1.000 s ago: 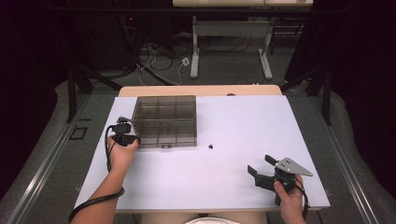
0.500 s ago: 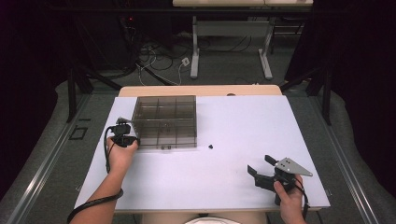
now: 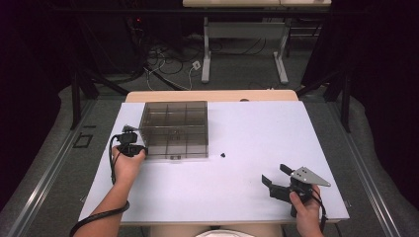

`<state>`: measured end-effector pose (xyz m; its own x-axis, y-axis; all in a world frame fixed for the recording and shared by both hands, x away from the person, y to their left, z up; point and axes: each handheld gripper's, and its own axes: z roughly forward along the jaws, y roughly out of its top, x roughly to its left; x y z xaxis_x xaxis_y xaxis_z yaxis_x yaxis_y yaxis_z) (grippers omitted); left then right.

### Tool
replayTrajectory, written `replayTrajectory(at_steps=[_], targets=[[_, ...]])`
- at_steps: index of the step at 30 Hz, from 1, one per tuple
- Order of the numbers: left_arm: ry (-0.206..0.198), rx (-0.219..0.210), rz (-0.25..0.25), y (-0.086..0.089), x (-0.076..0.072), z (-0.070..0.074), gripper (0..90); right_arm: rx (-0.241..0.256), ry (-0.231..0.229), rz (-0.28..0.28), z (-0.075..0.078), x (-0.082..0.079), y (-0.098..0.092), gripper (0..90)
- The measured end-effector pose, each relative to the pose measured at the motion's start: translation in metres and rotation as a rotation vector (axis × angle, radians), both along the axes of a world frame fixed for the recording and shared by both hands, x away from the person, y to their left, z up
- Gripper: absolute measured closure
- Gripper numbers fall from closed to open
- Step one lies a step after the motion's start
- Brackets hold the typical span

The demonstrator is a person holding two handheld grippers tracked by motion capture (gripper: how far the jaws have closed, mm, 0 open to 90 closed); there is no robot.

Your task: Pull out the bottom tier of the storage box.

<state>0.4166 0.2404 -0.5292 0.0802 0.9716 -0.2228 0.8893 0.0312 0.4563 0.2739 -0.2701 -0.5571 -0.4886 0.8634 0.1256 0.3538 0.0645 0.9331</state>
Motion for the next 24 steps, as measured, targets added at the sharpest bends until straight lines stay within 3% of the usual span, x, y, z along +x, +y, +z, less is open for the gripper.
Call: replayTrajectory(at_steps=[24], targets=[[0.002,-0.008,-0.011,0.0015,-0.0059,-0.0003,85.9,-0.006,0.003,0.002,-0.0001,0.0002,-0.0001,15.1]])
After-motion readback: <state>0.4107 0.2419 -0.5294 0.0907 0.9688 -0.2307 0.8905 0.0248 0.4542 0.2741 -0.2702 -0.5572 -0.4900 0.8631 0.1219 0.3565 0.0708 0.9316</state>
